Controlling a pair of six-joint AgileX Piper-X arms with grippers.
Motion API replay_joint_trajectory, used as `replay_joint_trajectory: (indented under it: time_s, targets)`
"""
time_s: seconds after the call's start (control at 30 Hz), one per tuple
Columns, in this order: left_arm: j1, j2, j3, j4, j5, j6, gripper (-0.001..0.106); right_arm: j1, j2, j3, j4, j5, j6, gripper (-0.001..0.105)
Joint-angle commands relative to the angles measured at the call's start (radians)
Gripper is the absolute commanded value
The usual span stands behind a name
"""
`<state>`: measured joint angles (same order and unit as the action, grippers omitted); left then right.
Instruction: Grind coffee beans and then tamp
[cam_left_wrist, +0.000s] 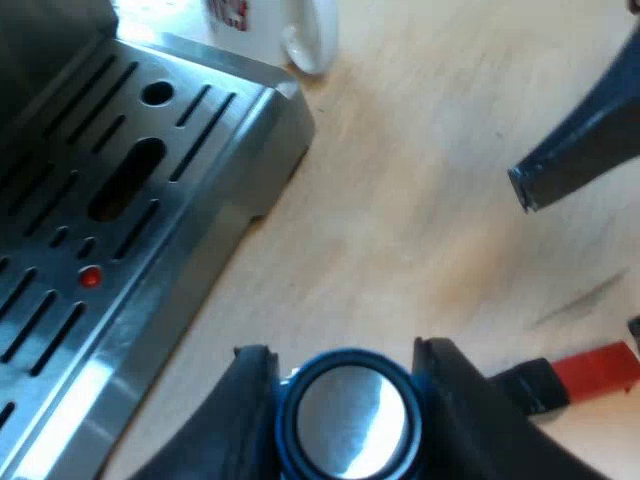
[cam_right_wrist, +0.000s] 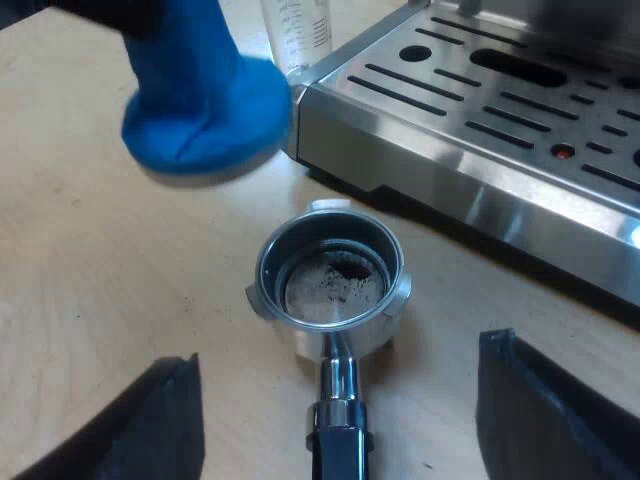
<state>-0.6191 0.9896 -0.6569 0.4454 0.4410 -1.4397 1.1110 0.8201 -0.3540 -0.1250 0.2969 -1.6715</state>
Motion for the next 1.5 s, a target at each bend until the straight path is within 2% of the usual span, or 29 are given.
replay_joint_trajectory:
  time_s: [0.03,0.2,0.4,0.83,0.97,1.23,1.33,1.5]
  targets:
    - [-0.032,0.021,-0.011,-0.019,0.009,0.037,0.009,-0.004,-0.007,0.0,-0.015,-0.008,-0.006,0.06]
    - [-0.089,0.065,-0.011,-0.059,-0.031,0.053,0.009,-0.004,-0.007,0.0,-0.015,-0.008,-0.007,0.06]
    - [-0.095,0.118,-0.011,-0.11,-0.09,0.053,0.009,-0.004,-0.007,0.0,-0.015,-0.008,-0.007,0.06]
    - [-0.095,0.206,-0.011,-0.115,-0.11,0.053,0.009,-0.004,-0.007,0.0,-0.015,-0.008,-0.007,0.06]
    - [-0.095,0.211,-0.011,-0.12,-0.136,0.053,0.009,-0.004,-0.007,0.0,-0.015,-0.008,-0.007,0.06]
    - [-0.093,0.211,-0.011,-0.168,-0.143,0.053,0.009,-0.004,-0.007,0.0,-0.015,-0.008,-0.007,0.06]
    - [-0.093,0.211,-0.011,-0.168,-0.179,0.053,0.009,-0.004,-0.007,0.0,-0.015,-0.008,-0.007,0.06]
    - [-0.093,0.211,-0.011,-0.168,-0.18,0.053,0.009,-0.004,-0.007,0.0,-0.015,-0.008,-0.007,0.06]
